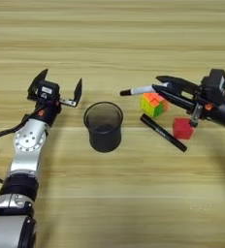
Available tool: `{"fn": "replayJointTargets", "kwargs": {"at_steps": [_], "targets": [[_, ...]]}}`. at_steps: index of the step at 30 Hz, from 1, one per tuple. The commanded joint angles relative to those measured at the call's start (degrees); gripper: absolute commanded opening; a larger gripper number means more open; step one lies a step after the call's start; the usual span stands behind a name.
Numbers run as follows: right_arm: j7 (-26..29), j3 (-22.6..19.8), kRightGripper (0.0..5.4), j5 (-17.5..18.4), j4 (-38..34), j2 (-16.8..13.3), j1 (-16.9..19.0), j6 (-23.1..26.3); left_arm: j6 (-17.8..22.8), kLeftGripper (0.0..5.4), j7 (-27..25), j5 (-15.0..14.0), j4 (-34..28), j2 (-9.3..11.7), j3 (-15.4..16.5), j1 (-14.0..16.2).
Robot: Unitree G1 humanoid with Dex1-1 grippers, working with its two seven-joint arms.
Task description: Move the objects on the table
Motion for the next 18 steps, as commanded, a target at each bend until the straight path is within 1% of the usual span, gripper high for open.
{"fn": "replayJointTargets", "kwargs": {"at_steps": [1, 4, 9, 18], "targets": [[0.73, -0.31, 0.74, -2.08, 1.84, -2.25, 3.22, -1.73, -0.72, 5.40, 0.00, 0.48, 0.74, 0.40, -0.08, -1.05], [0.96, 0.47, 0.74, -3.86, 3.84, -2.77, 4.70, -3.33, -0.81, 5.40, 0.03, 0.52, 1.04, 0.44, -0.07, -1.23], [1.29, 2.40, 0.74, -7.26, 8.41, -2.84, 6.22, -5.81, -1.04, 5.40, -0.02, 0.55, 1.42, 0.55, -0.07, -1.48], [2.64, 6.31, 0.74, -11.46, 15.02, -2.80, 6.74, -8.90, -1.28, 5.40, 0.15, 0.65, 1.43, 0.55, -0.13, -1.43]]}}
